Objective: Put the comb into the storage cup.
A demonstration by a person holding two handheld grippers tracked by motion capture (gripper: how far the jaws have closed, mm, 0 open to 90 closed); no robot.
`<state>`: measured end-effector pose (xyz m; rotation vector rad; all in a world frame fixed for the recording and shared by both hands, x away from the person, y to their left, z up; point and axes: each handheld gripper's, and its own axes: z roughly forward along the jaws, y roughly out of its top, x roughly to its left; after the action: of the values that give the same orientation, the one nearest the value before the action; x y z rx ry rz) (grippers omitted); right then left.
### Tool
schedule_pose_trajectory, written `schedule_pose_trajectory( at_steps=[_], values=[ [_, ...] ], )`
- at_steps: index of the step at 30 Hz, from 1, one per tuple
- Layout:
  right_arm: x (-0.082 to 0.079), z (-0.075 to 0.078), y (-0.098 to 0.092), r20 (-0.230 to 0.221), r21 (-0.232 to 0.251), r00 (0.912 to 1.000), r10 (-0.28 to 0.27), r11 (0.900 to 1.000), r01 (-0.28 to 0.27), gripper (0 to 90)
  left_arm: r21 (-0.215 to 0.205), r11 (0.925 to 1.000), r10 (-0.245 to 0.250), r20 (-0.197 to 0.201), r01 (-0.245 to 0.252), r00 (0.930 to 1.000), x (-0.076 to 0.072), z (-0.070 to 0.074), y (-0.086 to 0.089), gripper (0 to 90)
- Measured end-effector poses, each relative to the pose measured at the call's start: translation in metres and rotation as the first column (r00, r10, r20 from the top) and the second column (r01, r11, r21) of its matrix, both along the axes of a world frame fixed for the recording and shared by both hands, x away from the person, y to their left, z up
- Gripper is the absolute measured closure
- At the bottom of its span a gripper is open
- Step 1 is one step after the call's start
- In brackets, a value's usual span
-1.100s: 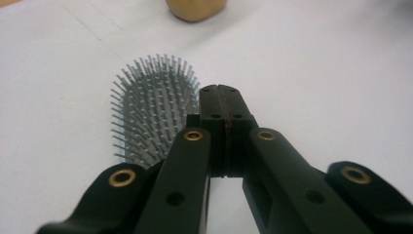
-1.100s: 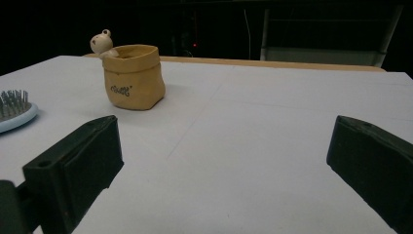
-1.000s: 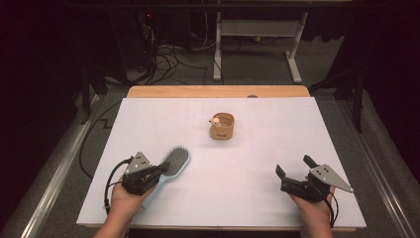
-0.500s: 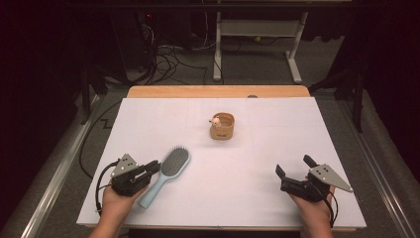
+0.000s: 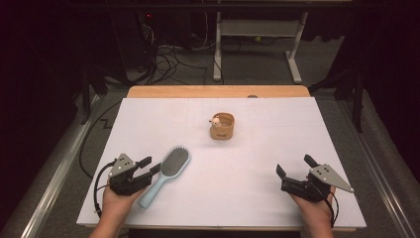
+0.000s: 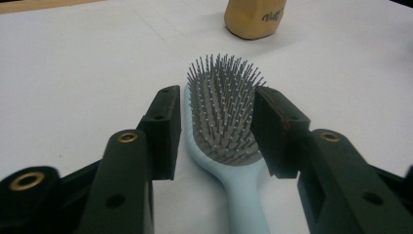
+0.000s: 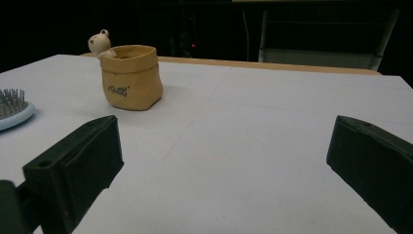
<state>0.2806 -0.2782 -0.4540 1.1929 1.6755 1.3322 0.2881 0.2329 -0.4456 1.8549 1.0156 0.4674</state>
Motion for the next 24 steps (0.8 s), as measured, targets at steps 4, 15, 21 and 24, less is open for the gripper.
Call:
schedule_pose_trajectory(
  at_steps=[4,15,21,24],
  values=[
    [-0.0004,0.0006,0.0001,0.002,-0.003,1.0000,0.000,1.000,0.000,0.3,-0.022,0.9998,-0.005,-0.001,0.005,1.0000,-0.0005,0.0004,0.0013,49.4],
    [-0.0009,0.0009,0.0017,0.005,-0.007,1.0000,0.007,1.000,-0.007,0.3,-0.018,0.9998,-0.010,0.005,0.010,0.9999,0.0000,-0.0009,0.0004,42.8],
    [-0.0002,0.0005,0.0013,0.002,-0.006,1.0000,0.006,1.000,-0.006,0.4,-0.018,0.9998,-0.010,0.004,0.010,0.9999,0.0015,-0.0018,0.0001,37.0],
    [-0.0006,0.0007,0.0014,0.005,-0.008,1.0000,0.008,1.000,-0.008,0.3,-0.017,0.9998,-0.007,0.001,0.007,1.0000,0.0021,-0.0023,-0.0002,31.0]
  ],
)
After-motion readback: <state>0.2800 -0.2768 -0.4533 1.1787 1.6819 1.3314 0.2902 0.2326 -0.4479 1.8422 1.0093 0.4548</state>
